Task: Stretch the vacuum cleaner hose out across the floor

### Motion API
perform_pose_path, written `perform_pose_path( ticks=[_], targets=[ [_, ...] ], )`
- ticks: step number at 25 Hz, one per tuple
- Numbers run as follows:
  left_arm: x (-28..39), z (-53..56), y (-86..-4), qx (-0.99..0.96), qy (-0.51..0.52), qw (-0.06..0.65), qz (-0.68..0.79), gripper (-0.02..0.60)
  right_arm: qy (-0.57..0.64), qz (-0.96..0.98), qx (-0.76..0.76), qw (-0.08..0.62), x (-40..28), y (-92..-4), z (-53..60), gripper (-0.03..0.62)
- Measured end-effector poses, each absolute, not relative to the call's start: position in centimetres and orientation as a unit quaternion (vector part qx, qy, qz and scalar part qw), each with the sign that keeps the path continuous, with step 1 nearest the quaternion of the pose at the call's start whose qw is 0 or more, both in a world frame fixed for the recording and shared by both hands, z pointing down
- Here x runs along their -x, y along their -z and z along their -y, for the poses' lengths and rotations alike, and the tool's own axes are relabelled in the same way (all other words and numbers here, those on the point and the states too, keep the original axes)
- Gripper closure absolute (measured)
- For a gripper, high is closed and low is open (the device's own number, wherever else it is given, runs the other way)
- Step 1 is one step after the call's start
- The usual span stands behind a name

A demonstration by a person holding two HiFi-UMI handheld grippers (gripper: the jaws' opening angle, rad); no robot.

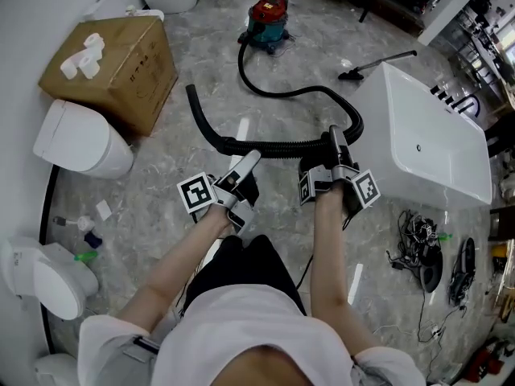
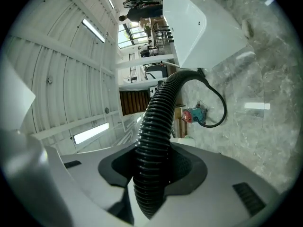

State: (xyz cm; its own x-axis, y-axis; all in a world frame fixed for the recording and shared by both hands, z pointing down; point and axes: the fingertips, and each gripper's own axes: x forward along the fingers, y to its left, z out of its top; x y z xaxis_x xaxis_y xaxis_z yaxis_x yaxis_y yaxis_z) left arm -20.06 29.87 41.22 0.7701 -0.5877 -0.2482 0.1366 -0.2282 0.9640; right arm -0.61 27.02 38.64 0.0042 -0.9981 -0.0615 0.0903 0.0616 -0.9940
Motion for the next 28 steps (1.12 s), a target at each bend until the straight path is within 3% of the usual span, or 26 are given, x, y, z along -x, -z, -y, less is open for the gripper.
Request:
perform_pose_path(
  ticks=[7, 12, 14, 28],
  targets=[
    [19.8, -27.9, -43.3, -0.645, 0.366, 0.643, 0.190, 0.198, 0.502, -0.487, 0.458, 0.549, -0.2, -38.1, -28.2, 0.427],
    [20.1, -26.8, -44.1, -0.657, 0.354, 0.627, 0.226, 0.204, 0.509, -0.482, 0.448, 0.556, -0.2, -38.5, -29.0, 0.427],
    [20.0, -26.5, -43.9, -0.668, 0.347, 0.615, 0.232, 0.270, 0.513, -0.476, 0.443, 0.561, -0.4, -38.9, -29.3, 0.428],
    [20.3, -25.0, -41.1, -0.694, 0.369, 0.584, 0.203, 0.370, 0.555, -0.423, 0.405, 0.591, -0.4, -42.3, -30.3, 0.427]
  ],
)
